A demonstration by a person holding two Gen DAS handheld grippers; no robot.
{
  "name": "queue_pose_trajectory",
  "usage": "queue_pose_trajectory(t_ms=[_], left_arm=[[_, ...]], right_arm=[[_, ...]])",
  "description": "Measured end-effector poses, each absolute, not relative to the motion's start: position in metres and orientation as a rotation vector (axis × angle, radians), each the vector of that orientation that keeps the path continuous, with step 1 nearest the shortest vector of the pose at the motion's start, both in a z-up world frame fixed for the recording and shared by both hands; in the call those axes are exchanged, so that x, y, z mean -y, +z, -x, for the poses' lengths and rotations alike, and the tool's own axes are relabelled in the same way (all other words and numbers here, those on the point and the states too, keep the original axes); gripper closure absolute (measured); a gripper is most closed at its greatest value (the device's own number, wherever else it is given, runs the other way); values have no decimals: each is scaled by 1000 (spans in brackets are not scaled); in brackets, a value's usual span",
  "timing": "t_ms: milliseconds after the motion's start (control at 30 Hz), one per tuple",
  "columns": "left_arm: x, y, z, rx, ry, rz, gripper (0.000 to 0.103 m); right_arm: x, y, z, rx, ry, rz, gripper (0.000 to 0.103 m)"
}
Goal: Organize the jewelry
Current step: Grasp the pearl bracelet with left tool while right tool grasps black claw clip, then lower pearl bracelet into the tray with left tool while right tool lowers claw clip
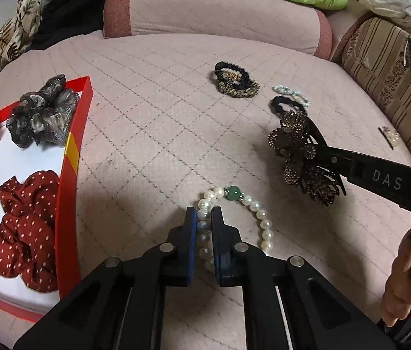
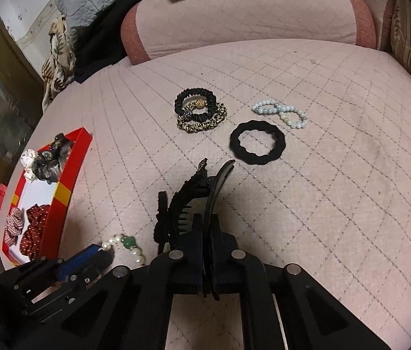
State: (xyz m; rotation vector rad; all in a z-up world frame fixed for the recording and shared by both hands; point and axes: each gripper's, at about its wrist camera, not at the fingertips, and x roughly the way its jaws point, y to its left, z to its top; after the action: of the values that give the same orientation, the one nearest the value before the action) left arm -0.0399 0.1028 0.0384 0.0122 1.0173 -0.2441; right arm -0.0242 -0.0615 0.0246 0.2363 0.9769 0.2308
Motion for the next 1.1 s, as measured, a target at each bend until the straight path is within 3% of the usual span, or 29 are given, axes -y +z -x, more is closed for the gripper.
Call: queue_pose_trajectory(t_ms=[533, 1100], left_arm=[[-125, 122, 96, -878, -236, 43, 94], [-221, 171, 121, -768, -62, 58, 94]], right_arm=[[60, 76, 77, -876, 272, -228, 98], [-11, 112, 110, -854, 383, -109, 98]])
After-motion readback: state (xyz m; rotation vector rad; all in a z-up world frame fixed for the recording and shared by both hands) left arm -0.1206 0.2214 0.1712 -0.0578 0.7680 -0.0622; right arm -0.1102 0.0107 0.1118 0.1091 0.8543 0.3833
